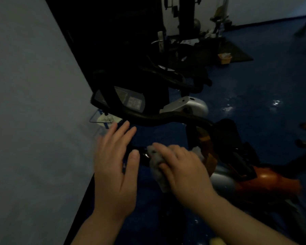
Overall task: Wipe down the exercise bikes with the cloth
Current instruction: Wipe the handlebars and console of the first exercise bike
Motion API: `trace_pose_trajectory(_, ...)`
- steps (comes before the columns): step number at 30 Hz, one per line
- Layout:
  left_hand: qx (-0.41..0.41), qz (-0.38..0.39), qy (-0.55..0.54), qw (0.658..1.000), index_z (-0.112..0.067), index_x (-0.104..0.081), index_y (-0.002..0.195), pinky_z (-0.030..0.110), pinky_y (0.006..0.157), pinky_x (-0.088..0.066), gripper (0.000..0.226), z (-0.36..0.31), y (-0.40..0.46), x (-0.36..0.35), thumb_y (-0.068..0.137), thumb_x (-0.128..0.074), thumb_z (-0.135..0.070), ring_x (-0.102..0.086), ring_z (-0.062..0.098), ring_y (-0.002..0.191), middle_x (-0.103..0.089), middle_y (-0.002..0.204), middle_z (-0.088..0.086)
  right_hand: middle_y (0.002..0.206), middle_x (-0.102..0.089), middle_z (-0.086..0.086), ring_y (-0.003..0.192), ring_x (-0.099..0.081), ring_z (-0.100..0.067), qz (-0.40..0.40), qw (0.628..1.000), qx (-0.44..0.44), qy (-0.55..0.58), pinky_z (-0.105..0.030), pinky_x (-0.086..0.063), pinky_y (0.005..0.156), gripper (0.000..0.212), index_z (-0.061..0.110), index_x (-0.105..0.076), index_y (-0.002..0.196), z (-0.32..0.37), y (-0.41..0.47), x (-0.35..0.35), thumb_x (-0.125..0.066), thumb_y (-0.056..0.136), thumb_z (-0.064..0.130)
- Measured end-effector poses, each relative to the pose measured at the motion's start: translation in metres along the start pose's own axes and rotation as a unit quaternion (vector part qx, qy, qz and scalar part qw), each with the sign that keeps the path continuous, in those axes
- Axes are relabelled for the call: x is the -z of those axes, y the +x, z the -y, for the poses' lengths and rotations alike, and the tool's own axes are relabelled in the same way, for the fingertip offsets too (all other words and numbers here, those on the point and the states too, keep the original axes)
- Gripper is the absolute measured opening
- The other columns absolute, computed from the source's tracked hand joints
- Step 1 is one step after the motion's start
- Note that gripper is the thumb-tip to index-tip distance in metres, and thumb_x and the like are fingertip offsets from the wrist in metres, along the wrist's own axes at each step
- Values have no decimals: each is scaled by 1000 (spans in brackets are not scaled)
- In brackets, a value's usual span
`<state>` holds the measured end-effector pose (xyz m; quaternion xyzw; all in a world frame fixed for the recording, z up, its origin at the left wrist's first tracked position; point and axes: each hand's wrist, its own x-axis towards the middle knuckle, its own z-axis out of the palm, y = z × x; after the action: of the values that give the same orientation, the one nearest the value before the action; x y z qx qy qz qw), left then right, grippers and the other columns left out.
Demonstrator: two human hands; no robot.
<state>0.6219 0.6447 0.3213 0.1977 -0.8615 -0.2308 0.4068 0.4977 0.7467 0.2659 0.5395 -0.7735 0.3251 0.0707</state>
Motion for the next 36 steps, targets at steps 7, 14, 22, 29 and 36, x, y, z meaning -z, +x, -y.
trace_pose_trajectory(7,-150,128,328,924,-22,-70,100,38,112,-22,35,10,13,-34,96,-37,-33,-63,16,103,-71,99,-6,136,-39,7,122,-43,-7,-103,966,-176,161,-29,-40,103,45,30,-39,136,-9,-11,-6,-21,96,42)
trace_pose_trajectory(14,-135,68,371,916,-20,-61,69,36,90,-32,38,8,13,-42,95,-35,-31,-53,20,64,-56,61,-4,158,-11,0,142,-18,-14,-110,864,-403,280,-21,-16,107,58,22,-6,151,-8,19,-8,-34,101,31)
trace_pose_trajectory(22,-157,33,364,917,-18,-61,68,38,91,-33,35,12,11,-48,95,-39,-28,-53,21,63,-56,61,-2,117,-53,-3,95,-52,-9,-118,800,-439,392,-4,-40,84,37,18,-35,133,-9,11,-5,-44,98,27)
trace_pose_trajectory(29,-157,36,358,920,-18,-60,68,40,92,-34,38,15,9,-49,96,-36,-28,-53,21,64,-56,61,-2,113,-50,0,85,-48,-5,-132,760,-481,417,-9,-39,69,33,15,-36,129,4,11,-2,-43,99,27)
trace_pose_trajectory(36,-166,22,365,916,-18,-58,66,39,92,-34,38,16,11,-49,96,-38,-28,-52,22,63,-55,59,-2,121,-53,-5,100,-49,-17,-102,793,-481,360,-17,-29,78,34,11,-44,131,-24,45,10,-40,100,24)
